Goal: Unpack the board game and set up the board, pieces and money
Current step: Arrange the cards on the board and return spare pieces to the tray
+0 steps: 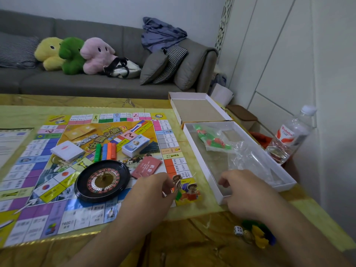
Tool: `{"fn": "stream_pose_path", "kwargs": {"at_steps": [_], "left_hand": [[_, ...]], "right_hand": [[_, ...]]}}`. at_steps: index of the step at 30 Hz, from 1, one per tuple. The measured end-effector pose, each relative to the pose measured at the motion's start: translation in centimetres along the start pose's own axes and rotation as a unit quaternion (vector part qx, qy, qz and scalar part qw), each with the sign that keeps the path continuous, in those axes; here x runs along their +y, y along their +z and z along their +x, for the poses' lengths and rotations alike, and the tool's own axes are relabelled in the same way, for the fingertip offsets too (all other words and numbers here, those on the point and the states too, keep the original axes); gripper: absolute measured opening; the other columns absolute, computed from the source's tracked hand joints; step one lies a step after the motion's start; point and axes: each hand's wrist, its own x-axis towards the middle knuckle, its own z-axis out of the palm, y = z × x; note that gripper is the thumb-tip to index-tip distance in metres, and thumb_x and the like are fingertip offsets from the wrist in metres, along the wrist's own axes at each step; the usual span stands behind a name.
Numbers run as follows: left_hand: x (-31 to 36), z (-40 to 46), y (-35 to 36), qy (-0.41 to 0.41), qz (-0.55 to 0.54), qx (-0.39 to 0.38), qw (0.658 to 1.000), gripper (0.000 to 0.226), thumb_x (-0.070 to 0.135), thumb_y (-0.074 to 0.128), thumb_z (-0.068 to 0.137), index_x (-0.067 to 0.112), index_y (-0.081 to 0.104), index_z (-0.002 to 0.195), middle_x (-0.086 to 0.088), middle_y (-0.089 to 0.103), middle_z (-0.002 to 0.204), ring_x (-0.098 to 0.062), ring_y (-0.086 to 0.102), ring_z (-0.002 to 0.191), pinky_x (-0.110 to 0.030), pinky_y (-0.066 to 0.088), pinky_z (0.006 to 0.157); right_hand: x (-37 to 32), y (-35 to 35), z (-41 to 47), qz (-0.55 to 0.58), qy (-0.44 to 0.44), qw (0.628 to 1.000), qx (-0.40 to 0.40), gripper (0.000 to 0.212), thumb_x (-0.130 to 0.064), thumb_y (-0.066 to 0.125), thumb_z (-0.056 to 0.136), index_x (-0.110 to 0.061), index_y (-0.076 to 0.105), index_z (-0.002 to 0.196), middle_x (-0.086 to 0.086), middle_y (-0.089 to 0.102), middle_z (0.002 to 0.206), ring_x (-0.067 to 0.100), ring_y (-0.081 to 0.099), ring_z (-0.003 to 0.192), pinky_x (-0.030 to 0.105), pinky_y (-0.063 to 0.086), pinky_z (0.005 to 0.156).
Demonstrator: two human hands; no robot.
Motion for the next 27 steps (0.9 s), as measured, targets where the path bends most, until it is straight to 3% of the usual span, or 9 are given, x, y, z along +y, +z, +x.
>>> {"fn": "stream_pose_path", "kwargs": {"at_steps": [8, 13, 16, 18, 21, 24, 27], "left_hand": [[-0.2, -1.0, -2.1, -0.035, 0.043, -0.002, 0.998, 0.006, 0.031, 0.066, 0.095, 0.033, 0.064, 0.101, 0.014, 0.067, 0.091, -0.005, 0.064, 0.084, -0.034, 0.061, 0.078], [-1.1, -2.2, -4.4, -0.053, 0.172, -0.054, 0.982, 0.015, 0.028, 0.057, 0.100, 0.026, 0.060, 0.114, 0.004, 0.063, 0.113, -0.020, 0.064, 0.100, -0.039, 0.059, 0.084], [-1.6, -3.3, -5.0, -0.046, 0.237, -0.121, 0.963, 0.026, 0.030, 0.053, 0.103, 0.023, 0.055, 0.127, -0.002, 0.057, 0.125, -0.025, 0.056, 0.113, -0.041, 0.053, 0.089], [-2.0, -4.1, -5.5, -0.056, 0.251, -0.180, 0.950, 0.036, 0.035, 0.046, 0.106, 0.021, 0.050, 0.138, -0.006, 0.049, 0.141, -0.028, 0.047, 0.129, -0.047, 0.049, 0.100], [-3.2, -5.3, -5.9, -0.049, 0.247, -0.236, 0.939, 0.054, 0.045, 0.041, 0.107, 0.026, 0.030, 0.157, -0.004, 0.023, 0.166, -0.029, 0.023, 0.152, -0.055, 0.035, 0.118], [-4.6, -6.2, -6.1, -0.028, 0.256, -0.241, 0.936, 0.068, 0.055, 0.042, 0.105, 0.031, 0.014, 0.162, 0.000, 0.007, 0.172, -0.028, 0.008, 0.157, -0.055, 0.023, 0.124], [-5.6, -6.7, -6.1, -0.013, 0.258, -0.240, 0.936, 0.069, 0.057, 0.040, 0.105, 0.031, 0.012, 0.163, -0.001, 0.003, 0.173, -0.027, 0.005, 0.159, -0.057, 0.019, 0.125]], "right_hand": [[-0.9, -0.6, -0.2, 0.007, -0.015, 0.999, 0.048, 0.023, -0.035, 0.068, 0.089, -0.032, 0.065, 0.112, -0.012, 0.067, 0.105, 0.010, 0.066, 0.093, 0.037, 0.061, 0.086], [-3.7, -0.6, -1.0, 0.051, -0.047, 0.985, 0.158, 0.028, -0.017, 0.062, 0.090, -0.036, 0.062, 0.111, -0.015, 0.066, 0.108, 0.009, 0.062, 0.096, 0.039, 0.059, 0.086], [-6.5, -0.2, -2.2, 0.060, -0.114, 0.969, 0.212, 0.027, -0.013, 0.058, 0.093, -0.035, 0.063, 0.108, -0.016, 0.063, 0.106, 0.004, 0.059, 0.096, 0.029, 0.056, 0.078], [-8.6, 0.6, -3.2, 0.029, -0.157, 0.967, 0.197, 0.019, -0.020, 0.054, 0.097, -0.037, 0.058, 0.104, -0.020, 0.060, 0.107, 0.002, 0.056, 0.097, 0.016, 0.050, 0.071], [-11.0, 1.9, -3.8, 0.011, -0.203, 0.967, 0.152, 0.012, -0.027, 0.050, 0.100, -0.039, 0.050, 0.103, -0.021, 0.057, 0.113, 0.004, 0.054, 0.105, 0.013, 0.049, 0.075], [-13.1, 2.6, -4.1, 0.005, -0.220, 0.969, 0.114, 0.013, -0.026, 0.049, 0.100, -0.039, 0.045, 0.104, -0.018, 0.056, 0.114, 0.003, 0.049, 0.106, 0.012, 0.042, 0.076], [-15.4, 3.2, -3.6, 0.026, -0.226, 0.969, 0.095, 0.013, -0.025, 0.051, 0.099, -0.037, 0.047, 0.100, -0.019, 0.056, 0.108, 0.005, 0.051, 0.101, 0.019, 0.048, 0.082]]}}
